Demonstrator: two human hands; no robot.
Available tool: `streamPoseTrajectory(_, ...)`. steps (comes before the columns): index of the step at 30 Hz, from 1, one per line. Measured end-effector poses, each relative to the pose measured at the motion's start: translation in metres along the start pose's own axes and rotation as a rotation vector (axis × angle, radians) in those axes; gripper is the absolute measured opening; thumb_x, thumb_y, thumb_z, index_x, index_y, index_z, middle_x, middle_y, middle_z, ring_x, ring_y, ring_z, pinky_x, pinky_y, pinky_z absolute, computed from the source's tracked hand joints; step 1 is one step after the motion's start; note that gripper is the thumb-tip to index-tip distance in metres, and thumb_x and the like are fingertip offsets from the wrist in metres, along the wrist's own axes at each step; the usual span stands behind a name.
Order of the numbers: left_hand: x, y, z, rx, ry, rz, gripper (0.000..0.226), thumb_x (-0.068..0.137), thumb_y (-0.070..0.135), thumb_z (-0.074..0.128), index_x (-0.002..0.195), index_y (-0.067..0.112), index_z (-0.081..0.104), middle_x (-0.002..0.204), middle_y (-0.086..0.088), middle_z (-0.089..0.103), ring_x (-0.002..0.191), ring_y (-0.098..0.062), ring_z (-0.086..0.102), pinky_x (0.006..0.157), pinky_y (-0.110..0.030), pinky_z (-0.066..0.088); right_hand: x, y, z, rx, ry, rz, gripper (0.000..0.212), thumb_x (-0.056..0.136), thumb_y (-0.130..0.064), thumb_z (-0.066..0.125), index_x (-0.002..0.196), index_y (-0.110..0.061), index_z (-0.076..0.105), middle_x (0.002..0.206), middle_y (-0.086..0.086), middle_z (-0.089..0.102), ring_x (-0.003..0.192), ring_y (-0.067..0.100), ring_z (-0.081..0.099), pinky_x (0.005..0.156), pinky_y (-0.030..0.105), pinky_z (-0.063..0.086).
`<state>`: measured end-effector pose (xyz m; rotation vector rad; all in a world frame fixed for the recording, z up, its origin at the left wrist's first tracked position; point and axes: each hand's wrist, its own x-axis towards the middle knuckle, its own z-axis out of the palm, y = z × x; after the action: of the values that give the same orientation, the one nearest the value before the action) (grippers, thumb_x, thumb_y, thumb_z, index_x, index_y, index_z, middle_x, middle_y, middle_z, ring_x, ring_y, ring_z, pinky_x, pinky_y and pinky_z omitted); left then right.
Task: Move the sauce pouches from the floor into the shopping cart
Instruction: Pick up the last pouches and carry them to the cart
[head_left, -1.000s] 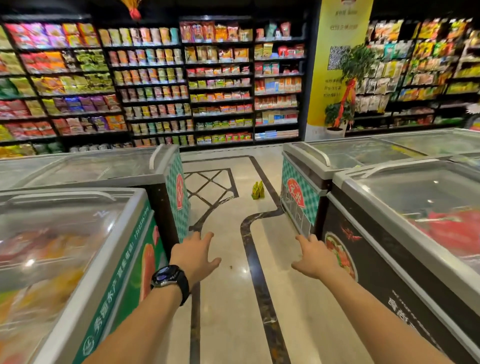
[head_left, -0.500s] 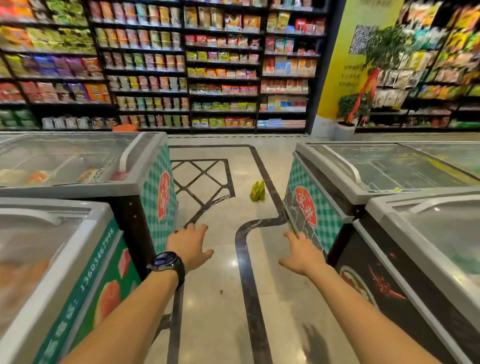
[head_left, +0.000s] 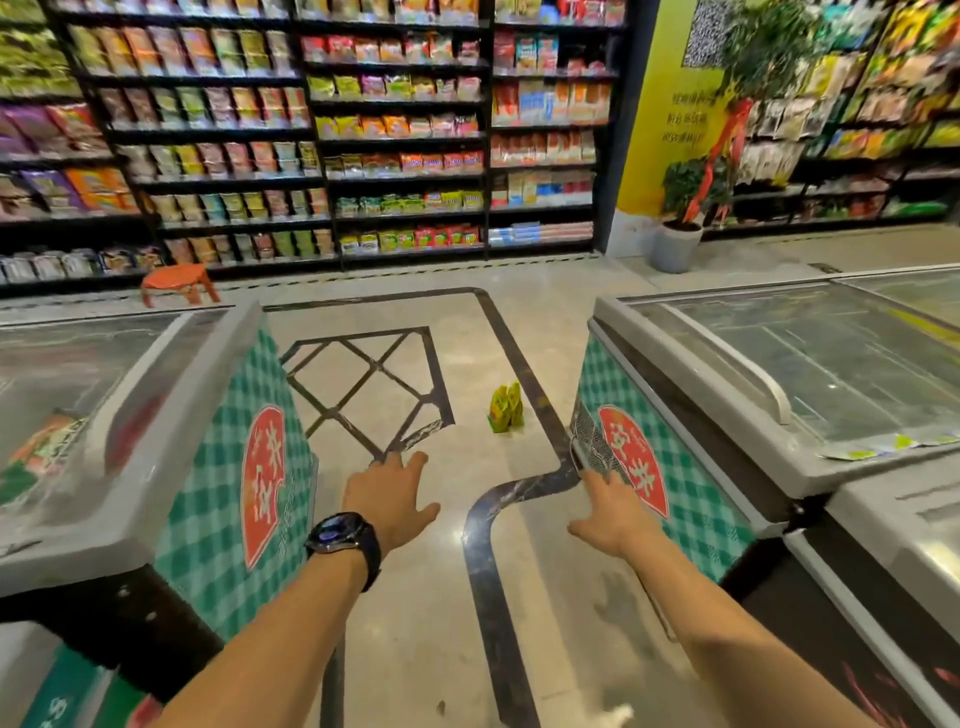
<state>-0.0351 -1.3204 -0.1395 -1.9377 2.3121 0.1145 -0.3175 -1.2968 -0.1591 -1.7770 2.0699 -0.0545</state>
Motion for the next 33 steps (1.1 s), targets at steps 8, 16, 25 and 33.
streamPoseTrajectory(8,0.188,-0.041,-0.011,0.001,-0.08,-0.063,0.068,0.092,0.061,0.05,0.148,0.028,0.031,0.137,-0.008,0.05,0.12,-0.03,0.056,0.09,-0.042,0.053,0.208,-0.013,-0.022,0.087,-0.089,-0.024,0.075,0.083,-0.041,0.065,0.146,-0.017,0.032,0.141,0.016,0.043,0.125,0.034,0.051,0.102,0.044,0.046)
streamPoseTrajectory(16,0.379,-0.09,-0.005,0.01,-0.129,-0.035,0.068,0.094,0.061,0.049,0.149,0.027,0.03,0.137,-0.007,0.05,0.121,-0.028,0.056,0.088,-0.04,0.052,0.391,-0.05,-0.034,0.115,-0.137,0.043,0.077,0.081,-0.038,0.065,0.147,-0.018,0.031,0.138,0.016,0.04,0.121,0.035,0.05,0.091,0.041,0.05)
streamPoseTrajectory(25,0.619,-0.125,-0.003,0.026,-0.246,0.117,0.065,0.095,0.059,0.049,0.148,0.025,0.031,0.137,-0.008,0.05,0.119,-0.029,0.057,0.085,-0.039,0.05,0.571,-0.087,-0.05,0.174,-0.144,0.192,0.078,0.077,-0.037,0.067,0.145,-0.019,0.035,0.135,0.011,0.047,0.115,0.029,0.053,0.091,0.042,0.05)
streamPoseTrajectory(33,0.796,-0.099,0.023,0.045,-0.325,0.232,0.067,0.095,0.059,0.048,0.15,0.026,0.028,0.14,-0.007,0.051,0.12,-0.026,0.058,0.087,-0.038,0.053,0.716,-0.056,-0.049,0.265,-0.139,0.346,0.077,0.083,-0.032,0.067,0.147,-0.014,0.029,0.142,0.014,0.042,0.125,0.031,0.047,0.098,0.037,0.043)
